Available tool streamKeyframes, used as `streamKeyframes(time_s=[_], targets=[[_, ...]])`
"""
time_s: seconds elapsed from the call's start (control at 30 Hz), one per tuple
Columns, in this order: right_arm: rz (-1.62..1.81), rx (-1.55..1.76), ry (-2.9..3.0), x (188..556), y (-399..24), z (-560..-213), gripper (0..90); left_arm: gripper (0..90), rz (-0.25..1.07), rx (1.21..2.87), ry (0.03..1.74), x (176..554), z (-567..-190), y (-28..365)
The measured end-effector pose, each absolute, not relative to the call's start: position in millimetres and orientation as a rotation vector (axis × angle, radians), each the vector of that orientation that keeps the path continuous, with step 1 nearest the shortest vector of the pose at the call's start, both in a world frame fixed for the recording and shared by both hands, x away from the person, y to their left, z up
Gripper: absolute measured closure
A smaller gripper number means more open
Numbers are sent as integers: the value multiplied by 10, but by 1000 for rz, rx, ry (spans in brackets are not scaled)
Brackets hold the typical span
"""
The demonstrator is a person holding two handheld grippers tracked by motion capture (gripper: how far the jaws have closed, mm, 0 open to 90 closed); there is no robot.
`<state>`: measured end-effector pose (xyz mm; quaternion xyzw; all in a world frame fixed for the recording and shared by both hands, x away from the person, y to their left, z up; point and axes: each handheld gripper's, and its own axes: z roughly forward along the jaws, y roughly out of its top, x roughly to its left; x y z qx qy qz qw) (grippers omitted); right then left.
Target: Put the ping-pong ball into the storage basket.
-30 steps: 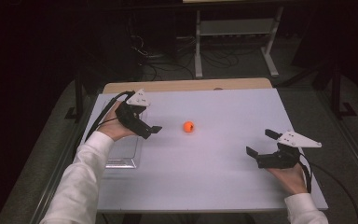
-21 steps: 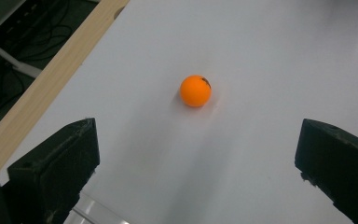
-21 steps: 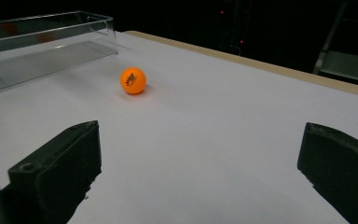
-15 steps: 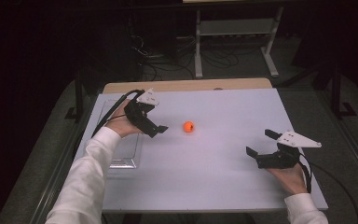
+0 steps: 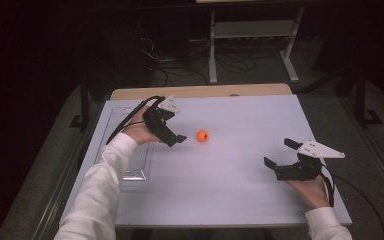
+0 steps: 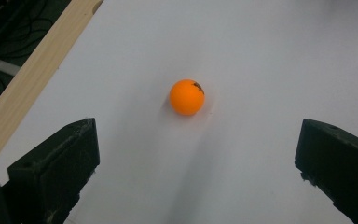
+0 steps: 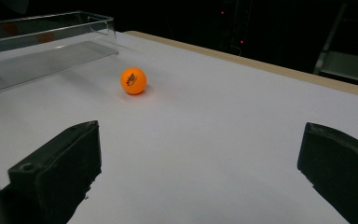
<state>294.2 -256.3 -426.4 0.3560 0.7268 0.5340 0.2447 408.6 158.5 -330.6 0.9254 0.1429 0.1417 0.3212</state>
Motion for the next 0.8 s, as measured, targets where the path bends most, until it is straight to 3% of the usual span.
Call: streamKeyframes(time_s=[0.8], targets=[[1452,974,1990,2946,-2555,-4270,0,0,341,2493,344,4234,-3457,1386]])
